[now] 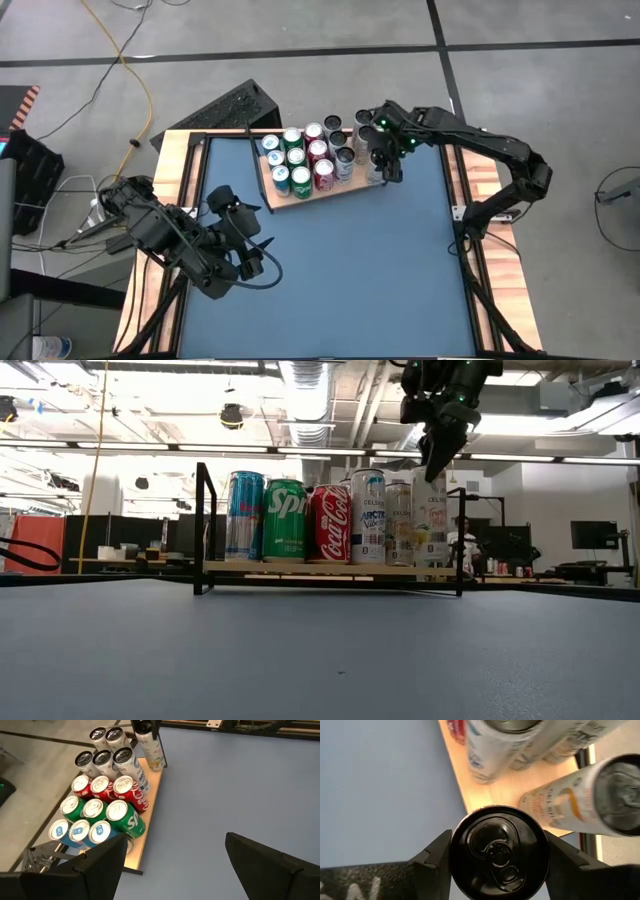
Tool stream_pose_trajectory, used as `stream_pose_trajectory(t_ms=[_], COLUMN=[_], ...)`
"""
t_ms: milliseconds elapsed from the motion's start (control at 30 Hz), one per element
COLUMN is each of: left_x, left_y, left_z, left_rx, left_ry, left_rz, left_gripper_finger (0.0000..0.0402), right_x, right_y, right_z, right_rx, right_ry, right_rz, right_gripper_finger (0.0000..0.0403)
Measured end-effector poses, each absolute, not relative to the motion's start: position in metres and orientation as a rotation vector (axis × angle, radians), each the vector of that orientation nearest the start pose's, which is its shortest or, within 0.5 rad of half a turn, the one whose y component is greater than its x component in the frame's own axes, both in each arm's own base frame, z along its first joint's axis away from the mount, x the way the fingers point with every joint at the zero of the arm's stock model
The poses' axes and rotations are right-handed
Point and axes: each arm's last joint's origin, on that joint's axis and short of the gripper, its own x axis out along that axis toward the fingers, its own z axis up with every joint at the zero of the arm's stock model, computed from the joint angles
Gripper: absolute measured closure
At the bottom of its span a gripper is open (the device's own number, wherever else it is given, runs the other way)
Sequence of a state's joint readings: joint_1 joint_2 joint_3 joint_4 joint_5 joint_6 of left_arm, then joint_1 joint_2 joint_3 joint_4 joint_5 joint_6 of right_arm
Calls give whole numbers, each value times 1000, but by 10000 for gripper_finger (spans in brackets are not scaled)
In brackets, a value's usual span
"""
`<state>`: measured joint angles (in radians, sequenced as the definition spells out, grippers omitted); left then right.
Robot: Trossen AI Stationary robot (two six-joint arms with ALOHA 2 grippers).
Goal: Place canned beverage on shelf
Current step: Put the white yellow soda can on the shelf aligned with the other white yellow soda cans
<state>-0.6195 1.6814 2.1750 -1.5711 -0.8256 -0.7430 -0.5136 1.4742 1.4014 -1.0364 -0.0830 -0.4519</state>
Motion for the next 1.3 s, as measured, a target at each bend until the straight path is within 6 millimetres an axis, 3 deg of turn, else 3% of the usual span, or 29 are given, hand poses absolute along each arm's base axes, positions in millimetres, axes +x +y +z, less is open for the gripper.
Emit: stream_pose_trajectory(t_ms=[833,1300], left_x=[240,240], left_y=[-142,-142], left_z=[458,458], left_rx=[37,44], left_ry=[655,656], left_rz=[479,477], left_gripper_finger=[77,77], right_x=[251,252], right_y=[-155,-155], right_z=[319,319], right_rx=[-85,-82], right_ry=[1085,1072], right_rz=[-138,-122], right_gripper_finger=[182,163])
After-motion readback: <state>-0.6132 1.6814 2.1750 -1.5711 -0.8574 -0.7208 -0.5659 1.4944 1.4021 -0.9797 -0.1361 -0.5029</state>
